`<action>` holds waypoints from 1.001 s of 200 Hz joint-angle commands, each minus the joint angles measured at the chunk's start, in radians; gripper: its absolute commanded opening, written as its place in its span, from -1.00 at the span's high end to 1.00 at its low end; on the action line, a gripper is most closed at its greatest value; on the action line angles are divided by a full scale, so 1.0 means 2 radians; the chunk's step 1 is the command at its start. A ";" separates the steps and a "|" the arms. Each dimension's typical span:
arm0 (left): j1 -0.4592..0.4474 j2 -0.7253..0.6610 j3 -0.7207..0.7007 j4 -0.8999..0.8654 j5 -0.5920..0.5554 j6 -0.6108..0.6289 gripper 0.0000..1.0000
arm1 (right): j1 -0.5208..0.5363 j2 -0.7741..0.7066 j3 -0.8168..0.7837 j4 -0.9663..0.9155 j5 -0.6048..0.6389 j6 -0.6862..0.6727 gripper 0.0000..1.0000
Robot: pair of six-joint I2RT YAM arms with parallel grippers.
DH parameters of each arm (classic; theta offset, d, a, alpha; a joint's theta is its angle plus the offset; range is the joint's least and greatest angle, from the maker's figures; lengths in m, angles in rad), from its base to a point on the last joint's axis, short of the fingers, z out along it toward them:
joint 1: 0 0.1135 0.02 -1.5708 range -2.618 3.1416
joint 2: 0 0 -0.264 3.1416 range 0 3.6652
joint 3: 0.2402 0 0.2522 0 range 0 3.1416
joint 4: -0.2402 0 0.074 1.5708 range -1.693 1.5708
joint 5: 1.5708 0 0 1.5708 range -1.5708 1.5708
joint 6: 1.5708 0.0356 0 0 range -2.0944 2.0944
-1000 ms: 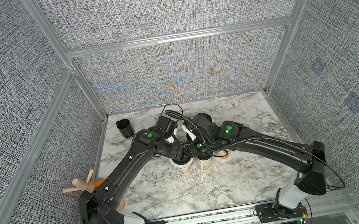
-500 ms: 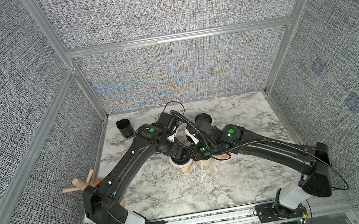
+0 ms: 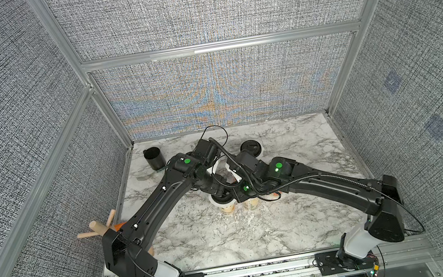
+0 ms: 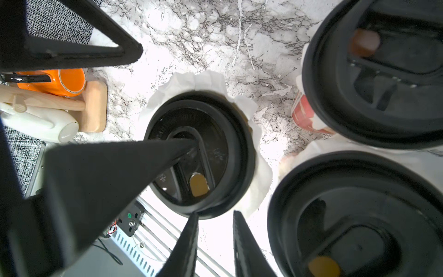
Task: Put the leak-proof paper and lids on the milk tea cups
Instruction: Secure the cup lid on the cup.
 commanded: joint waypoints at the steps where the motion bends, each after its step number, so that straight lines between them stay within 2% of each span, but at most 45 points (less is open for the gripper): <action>1: 0.000 0.005 -0.005 -0.035 -0.021 0.012 -0.70 | 0.003 0.006 0.005 0.008 0.004 0.002 0.46; 102: 0.000 0.002 -0.010 -0.035 -0.021 0.012 -0.70 | 0.006 0.029 0.016 -0.006 0.016 0.014 0.47; 200: 0.000 -0.012 -0.033 -0.029 -0.020 0.011 -0.70 | 0.013 0.019 -0.027 -0.014 0.029 0.075 0.49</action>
